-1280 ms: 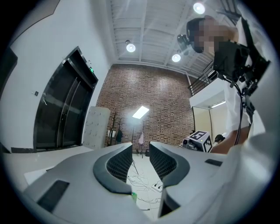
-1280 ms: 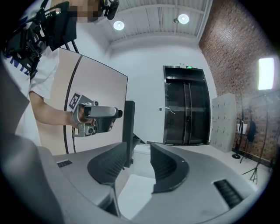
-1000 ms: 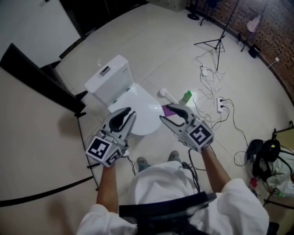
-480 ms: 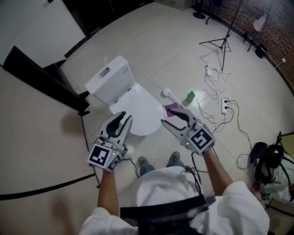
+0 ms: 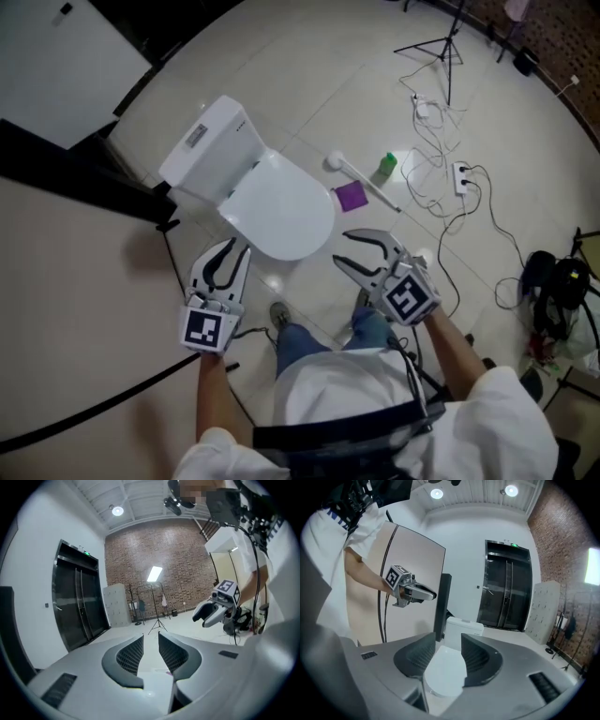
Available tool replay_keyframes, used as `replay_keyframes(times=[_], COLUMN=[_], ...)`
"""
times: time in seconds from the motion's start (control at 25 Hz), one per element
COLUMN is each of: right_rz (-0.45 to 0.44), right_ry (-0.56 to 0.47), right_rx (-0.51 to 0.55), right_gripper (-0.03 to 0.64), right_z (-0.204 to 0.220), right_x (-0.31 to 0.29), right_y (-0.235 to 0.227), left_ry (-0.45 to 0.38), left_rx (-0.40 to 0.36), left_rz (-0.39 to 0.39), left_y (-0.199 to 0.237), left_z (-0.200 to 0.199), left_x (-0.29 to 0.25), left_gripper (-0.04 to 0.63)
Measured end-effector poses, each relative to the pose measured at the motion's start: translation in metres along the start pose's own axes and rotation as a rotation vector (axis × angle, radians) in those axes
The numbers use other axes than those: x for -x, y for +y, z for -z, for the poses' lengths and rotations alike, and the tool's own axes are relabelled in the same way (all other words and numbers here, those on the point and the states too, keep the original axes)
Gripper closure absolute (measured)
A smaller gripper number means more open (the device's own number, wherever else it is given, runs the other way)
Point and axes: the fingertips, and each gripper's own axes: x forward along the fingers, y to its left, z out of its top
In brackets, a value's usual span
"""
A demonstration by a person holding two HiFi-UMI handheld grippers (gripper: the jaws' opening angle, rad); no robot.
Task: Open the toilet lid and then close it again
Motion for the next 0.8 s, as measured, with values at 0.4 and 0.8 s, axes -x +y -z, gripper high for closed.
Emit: replay_keyframes(times=[0.4,0.8], right_rz=[0.133,0.121], right_ry=[0.286,0.538], right_rx=[0.051,0.259], right_gripper=[0.449,0.359], right_z=[0.048,0.221], right_x=[-0.134,-0.268], right_y=[0.111,0.165], left_ry=[0.185,0.256], left_rx=[-0.237,-0.348], left_rz=[0.336,0.463], left_y=[0.056,0.053], left_z=[0.18,0.353], left_x=[0.047,0.006], left_gripper=[0.482,0.48])
